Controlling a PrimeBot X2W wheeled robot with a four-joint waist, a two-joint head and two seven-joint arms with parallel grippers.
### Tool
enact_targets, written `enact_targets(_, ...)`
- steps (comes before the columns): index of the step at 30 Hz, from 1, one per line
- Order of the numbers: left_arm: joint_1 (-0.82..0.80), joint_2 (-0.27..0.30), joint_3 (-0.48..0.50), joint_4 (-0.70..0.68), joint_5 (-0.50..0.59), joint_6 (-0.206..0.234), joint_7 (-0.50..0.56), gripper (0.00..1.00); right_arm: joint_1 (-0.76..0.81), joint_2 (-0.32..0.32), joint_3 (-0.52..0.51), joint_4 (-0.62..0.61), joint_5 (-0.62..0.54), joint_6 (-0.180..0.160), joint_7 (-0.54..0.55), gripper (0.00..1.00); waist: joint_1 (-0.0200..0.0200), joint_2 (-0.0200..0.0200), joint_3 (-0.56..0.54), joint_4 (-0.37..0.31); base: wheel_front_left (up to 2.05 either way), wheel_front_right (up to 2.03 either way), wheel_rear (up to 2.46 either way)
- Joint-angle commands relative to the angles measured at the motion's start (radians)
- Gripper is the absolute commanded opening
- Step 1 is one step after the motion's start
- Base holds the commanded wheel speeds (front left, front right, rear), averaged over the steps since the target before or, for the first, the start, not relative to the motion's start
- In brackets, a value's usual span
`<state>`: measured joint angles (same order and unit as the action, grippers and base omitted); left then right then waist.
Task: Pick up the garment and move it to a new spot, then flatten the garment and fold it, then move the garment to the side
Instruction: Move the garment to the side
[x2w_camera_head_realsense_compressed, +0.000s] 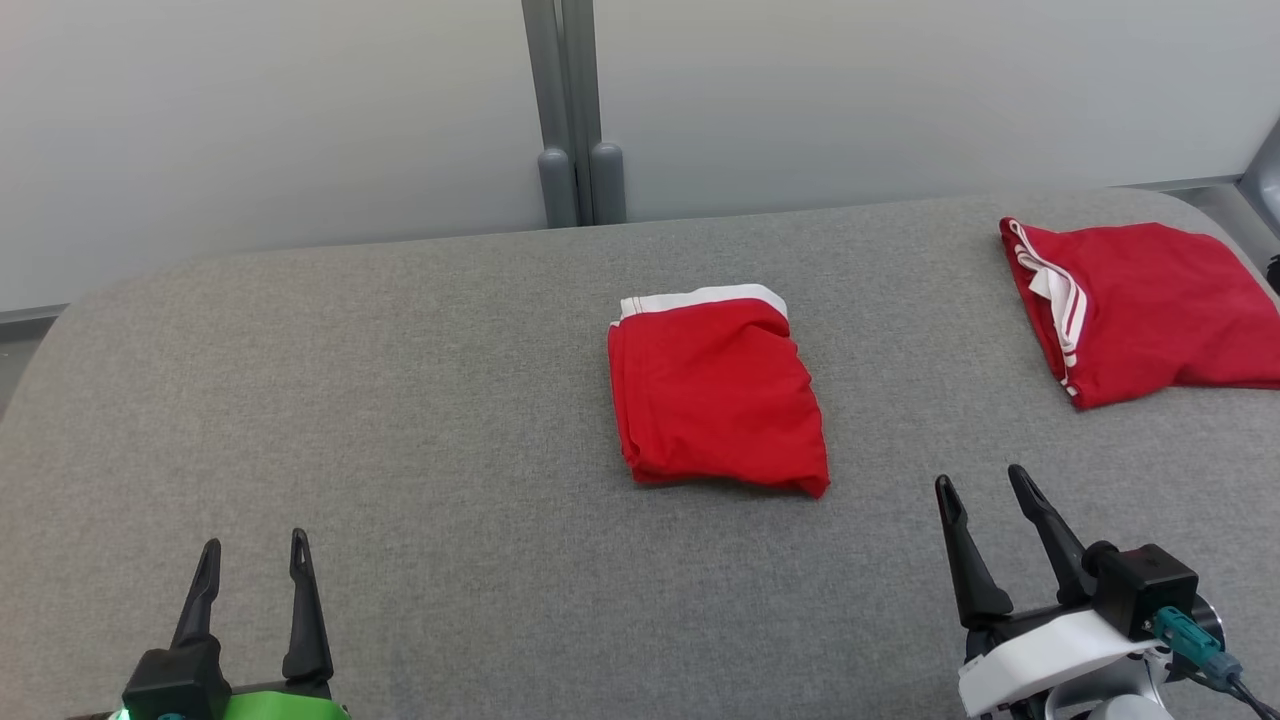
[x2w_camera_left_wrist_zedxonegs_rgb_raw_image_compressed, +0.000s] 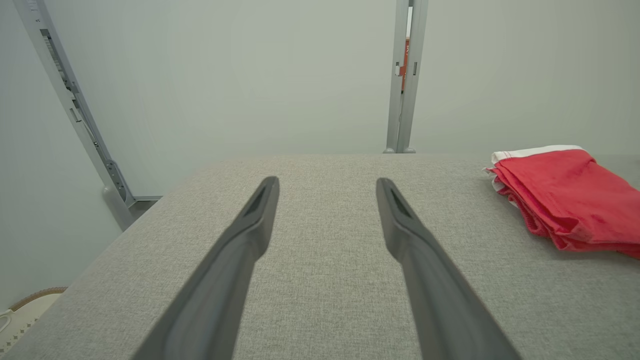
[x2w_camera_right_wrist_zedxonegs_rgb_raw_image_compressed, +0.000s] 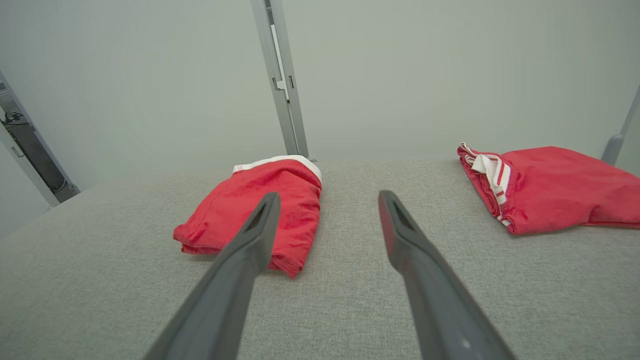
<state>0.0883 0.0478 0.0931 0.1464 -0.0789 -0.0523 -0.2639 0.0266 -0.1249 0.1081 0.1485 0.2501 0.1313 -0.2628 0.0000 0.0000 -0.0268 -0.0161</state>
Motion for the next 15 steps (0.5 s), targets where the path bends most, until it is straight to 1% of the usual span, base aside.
enact_targets(1,0.013,0.006,0.004,0.001,-0.004,-0.002,0.0,1.0,0.004,0.0,0.0,0.001,-0.005,-0.001,-0.002,1.0,0.0,0.0,0.0,-0.001,0.0,0.0,0.0)
enact_targets(10,0.013,0.006,0.002,-0.001,-0.012,0.004,0.0,1.0,-0.014,0.0,0.017,0.006,-0.007,-0.001,-0.002,1.0,0.0,0.0,0.002,-0.002,0.0,0.0,0.0)
enact_targets(15,0.013,0.006,0.001,-0.006,-0.016,0.008,0.0,1.0,-0.064,-0.018,0.062,0.026,-0.003,-0.001,-0.002,1.0,0.0,0.0,0.011,-0.002,0.0,0.0,0.0)
